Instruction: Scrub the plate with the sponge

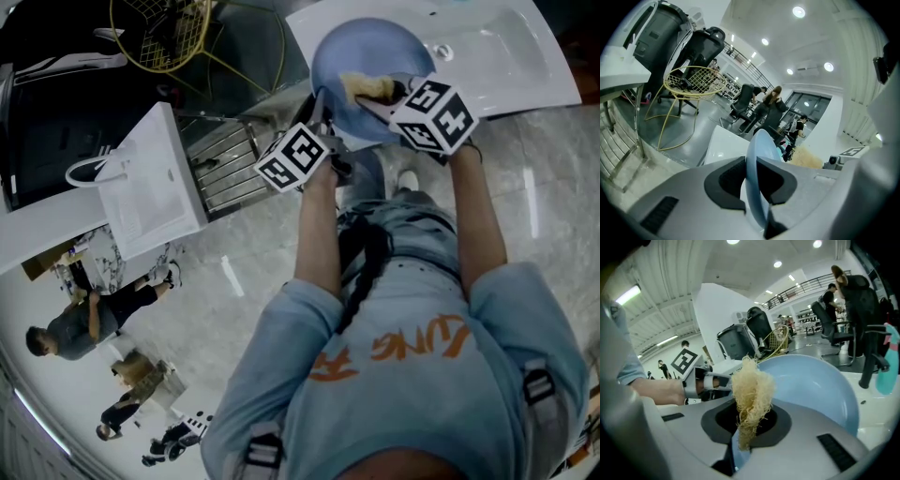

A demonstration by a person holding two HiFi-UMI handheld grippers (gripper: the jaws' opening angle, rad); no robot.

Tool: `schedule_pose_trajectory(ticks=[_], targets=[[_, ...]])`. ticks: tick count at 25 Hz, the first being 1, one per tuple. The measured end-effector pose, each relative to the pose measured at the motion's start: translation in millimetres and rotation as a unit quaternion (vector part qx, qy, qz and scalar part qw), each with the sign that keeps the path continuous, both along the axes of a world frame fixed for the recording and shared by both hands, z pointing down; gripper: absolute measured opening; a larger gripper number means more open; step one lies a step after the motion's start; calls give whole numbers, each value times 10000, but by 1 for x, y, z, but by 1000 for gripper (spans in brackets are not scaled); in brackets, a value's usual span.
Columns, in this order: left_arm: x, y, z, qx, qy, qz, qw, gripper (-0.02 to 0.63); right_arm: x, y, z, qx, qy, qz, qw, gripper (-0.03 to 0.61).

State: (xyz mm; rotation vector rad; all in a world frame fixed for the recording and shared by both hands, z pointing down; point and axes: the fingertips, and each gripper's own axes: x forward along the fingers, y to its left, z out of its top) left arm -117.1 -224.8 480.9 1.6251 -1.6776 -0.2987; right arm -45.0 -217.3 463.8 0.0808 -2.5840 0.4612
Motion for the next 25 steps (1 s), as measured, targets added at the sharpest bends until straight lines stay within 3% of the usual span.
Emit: schedule_pose_trajectory(ticks=[5,9,18,25], targets=[[-3,2,0,93,200,-135,9997,41,-14,34,8,-293,65,-639,9975,31],[-4,-2,-3,157,306,-179,9992,41,-17,40,19,-307,336,-820,9956,31],[3,-9,-3,158,292,-52,9994,41,-2,23,39,-188,782,-494,9955,31],[7,-12,-5,154,278,48,9995,41,19,-2,52,-109,1061,57,9943,32]])
